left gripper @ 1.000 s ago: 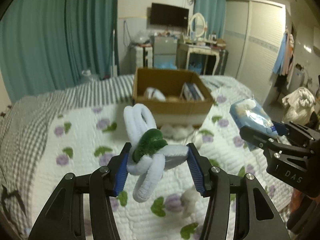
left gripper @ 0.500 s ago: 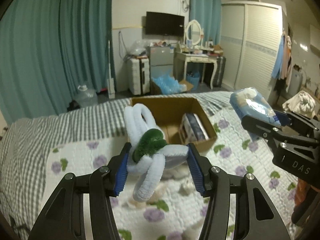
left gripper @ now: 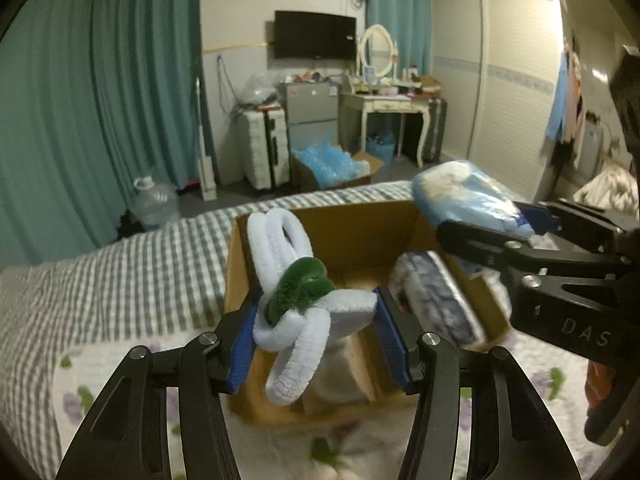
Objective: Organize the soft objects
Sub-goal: 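Carry both items into the box and open both tools, then grasp the white plastic piece with the right tool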
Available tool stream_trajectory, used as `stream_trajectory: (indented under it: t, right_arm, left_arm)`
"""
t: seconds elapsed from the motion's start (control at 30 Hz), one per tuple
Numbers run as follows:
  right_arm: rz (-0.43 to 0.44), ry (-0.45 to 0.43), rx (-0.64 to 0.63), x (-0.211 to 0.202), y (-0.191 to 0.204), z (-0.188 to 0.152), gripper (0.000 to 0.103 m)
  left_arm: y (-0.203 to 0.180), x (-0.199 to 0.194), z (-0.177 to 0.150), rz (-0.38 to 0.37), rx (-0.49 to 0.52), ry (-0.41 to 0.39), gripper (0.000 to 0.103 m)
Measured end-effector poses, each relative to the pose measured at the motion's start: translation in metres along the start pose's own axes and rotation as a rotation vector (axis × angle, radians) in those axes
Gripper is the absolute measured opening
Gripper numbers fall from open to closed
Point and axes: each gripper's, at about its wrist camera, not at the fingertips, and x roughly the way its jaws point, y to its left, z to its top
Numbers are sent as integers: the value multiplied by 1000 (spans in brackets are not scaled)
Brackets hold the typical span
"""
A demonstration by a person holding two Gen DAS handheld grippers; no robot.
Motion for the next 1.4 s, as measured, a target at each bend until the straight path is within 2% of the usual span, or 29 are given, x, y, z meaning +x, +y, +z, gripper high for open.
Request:
stream_trajectory:
  t: [0.17, 0.27, 0.3, 0.33, 0.37, 0.4, 0.57, 0.67, 0.8, 0.87, 0.97, 1.1, 1.17, 1.23, 1.4]
  right_arm:
    - [17, 38, 33, 33, -7, 1, 51]
    - [46, 71, 84, 39, -12, 1, 55]
    - [51, 74, 87, 37, -12, 1, 59]
    - [43, 68, 81, 33, -14, 1, 71]
    - [31, 54, 69, 25, -13, 2, 77]
    - [24, 40, 62, 16, -14, 4, 77]
    - [-24, -7, 38, -36, -16, 19, 84]
    - [-47, -34, 26, -74, -14, 29, 89]
    - [-54, -65, 17, -138, -6, 43, 92]
    - [-65, -85, -4, -167, 3, 49, 94]
    - [-79, -96, -38, -204, 21, 54, 96]
    - [-94, -68, -40, -244, 40, 46, 98]
    - [-103, -57, -26, -262, 48, 37, 103]
    - [-104, -56, -6, -274, 53, 24, 103]
    - [-104, -31, 76, -276, 56, -25, 103]
  left_arm:
    - [3, 19, -6, -38, -32, 14, 56]
    - [-1, 16, -8, -14, -32, 13, 60]
    - [-3, 13, -9, -17, -32, 21, 64]
    - [-4, 11, -8, -20, -38, 25, 73]
    - [-4, 6, -7, -18, -47, 23, 81]
    - [-5, -1, -6, -8, -59, 15, 83]
    - [-9, -39, 4, 18, -65, -4, 83]
    - [-13, -82, 16, 60, -40, -33, 83]
    - [-11, -134, 22, 65, -25, -83, 84]
    - [-13, -168, 24, 82, -13, -111, 103]
    - [-11, -202, 24, 84, 8, -138, 103]
    - [-9, -246, 13, 83, 22, -152, 103]
    - [-11, -257, 4, 95, 22, -150, 103]
    - [-12, -268, -11, 118, 28, -157, 103]
    - [-13, -268, -49, 107, -14, -135, 103]
